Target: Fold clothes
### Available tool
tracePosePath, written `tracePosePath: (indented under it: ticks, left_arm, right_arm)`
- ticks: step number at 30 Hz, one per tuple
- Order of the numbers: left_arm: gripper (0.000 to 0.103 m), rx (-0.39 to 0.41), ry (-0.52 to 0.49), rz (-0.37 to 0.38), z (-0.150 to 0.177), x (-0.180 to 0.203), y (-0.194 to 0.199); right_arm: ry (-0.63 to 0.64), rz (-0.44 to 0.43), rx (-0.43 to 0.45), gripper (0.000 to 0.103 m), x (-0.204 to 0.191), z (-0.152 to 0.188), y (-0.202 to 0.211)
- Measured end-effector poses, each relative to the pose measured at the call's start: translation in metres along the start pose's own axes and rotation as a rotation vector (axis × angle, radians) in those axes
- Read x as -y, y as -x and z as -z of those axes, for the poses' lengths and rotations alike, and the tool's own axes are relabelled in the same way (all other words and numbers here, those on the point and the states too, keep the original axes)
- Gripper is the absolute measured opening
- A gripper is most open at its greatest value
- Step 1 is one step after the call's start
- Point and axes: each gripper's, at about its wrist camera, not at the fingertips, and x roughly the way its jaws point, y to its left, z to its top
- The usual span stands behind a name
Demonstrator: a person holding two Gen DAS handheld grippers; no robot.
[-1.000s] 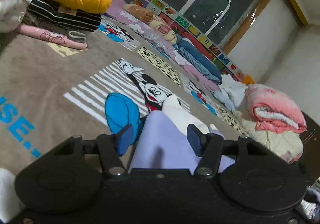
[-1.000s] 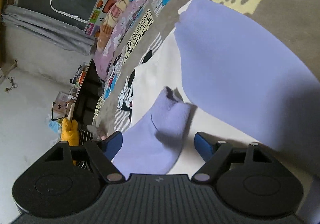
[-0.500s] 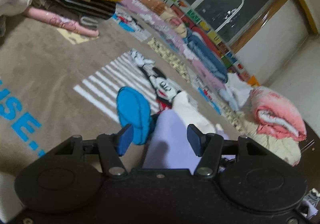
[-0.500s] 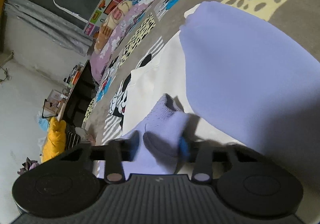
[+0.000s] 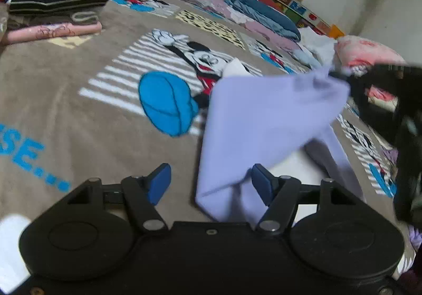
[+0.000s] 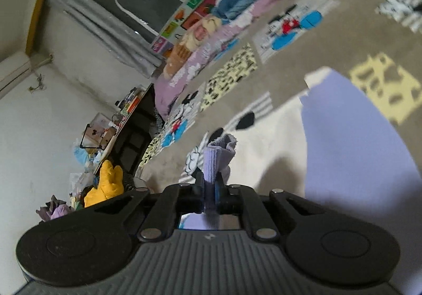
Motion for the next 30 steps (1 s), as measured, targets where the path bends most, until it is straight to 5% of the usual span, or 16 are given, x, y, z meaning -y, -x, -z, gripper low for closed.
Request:
tracePosePath:
  ticks: [8,13,20,25,30]
  left_arm:
    - [0.061,-0.002,-0.114,-0.016,0.018,0.034,-0.008]
    - [0.033,0.036,-0.222,-0.083,0.028,0.057,-0.01]
    - [0.012,0.148,-0.628,-0.219,0.059,0.112,-0.013]
    - [0.01,0.16,-0.82,-0.234,0.078,0.128,-0.019]
    - [0.01,0.146,-0.866,-0.21,0.081,0.13,-0.022]
  right_arm:
    - [0.072,-0.036,0.035,0.008,-0.03,-0.028,0.024]
    - [0.102,-0.032,0.064,0.008,-0.031,-0.044,0.042]
    - [0.091,-0.021,0.113,0.008,-0.008,-0.062,0.071]
    - [0.051,-0.014,0.151,0.008,0.021,-0.067,0.094]
    - [-0.009,0.0,0.183,0.008,0.055,-0.065,0.115]
